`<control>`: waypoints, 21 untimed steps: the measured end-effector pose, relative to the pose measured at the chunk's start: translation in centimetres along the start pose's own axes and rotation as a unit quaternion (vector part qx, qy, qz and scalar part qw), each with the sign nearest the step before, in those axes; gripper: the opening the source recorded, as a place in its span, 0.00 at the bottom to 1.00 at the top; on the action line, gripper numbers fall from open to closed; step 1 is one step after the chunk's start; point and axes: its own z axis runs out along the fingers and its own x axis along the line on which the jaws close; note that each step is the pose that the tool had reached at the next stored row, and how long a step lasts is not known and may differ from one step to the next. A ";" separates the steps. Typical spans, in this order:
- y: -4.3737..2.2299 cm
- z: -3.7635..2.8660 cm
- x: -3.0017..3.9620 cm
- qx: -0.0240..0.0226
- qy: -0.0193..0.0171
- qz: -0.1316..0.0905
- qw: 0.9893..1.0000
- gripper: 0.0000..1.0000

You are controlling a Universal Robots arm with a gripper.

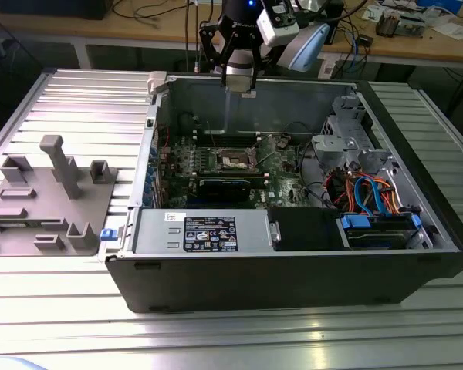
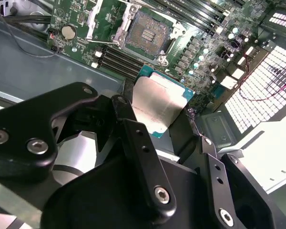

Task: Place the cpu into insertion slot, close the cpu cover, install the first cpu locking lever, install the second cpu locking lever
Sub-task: 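Place the cpu into insertion slot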

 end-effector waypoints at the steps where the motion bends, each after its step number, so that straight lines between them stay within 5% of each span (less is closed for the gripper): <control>1: 0.00 0.00 0.00 0.000 0.000 0.001 1.000 0.54; 21: 0.00 0.00 0.00 -0.001 -0.004 0.045 0.999 0.54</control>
